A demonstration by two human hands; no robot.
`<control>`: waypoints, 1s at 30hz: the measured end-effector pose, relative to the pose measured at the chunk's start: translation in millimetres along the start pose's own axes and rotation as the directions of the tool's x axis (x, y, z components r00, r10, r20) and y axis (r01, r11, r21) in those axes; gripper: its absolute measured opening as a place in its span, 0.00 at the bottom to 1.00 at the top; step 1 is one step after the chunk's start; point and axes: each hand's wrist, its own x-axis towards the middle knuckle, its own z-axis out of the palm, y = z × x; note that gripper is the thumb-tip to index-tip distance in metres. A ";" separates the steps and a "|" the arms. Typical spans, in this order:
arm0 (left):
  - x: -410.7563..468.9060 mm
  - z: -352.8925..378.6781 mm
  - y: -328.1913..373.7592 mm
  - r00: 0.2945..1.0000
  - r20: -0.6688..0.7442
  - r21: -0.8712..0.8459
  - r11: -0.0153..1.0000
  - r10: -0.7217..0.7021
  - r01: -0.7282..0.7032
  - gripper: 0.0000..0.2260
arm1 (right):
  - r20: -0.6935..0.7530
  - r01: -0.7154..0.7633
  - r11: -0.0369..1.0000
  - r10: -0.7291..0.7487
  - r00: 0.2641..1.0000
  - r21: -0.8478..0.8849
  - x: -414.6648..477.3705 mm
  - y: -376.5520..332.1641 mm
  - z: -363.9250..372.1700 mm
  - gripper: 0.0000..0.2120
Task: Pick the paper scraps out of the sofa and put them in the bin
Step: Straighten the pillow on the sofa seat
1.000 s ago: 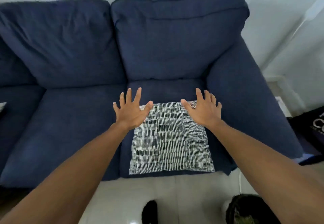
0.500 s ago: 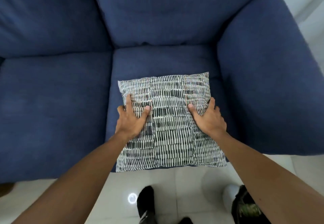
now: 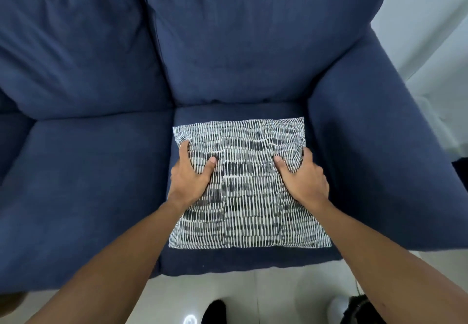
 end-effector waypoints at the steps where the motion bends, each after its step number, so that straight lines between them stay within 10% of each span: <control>1: 3.7 -7.0 8.4 0.999 -0.021 -0.009 0.999 0.036 -0.036 0.40 | -0.024 0.016 1.000 -0.016 1.000 0.010 2.6 -8.5 -8.9 0.48; 15: 107.1 -73.5 116.9 0.843 -0.320 -0.011 0.888 0.433 -0.460 0.38 | -0.394 0.285 0.946 -0.206 0.896 0.154 95.1 -108.7 -91.0 0.43; 30: 228.3 6.7 73.2 0.850 -0.310 0.051 0.900 0.426 -0.432 0.39 | -0.395 0.402 0.884 -0.289 0.872 0.239 228.9 -87.8 7.3 0.41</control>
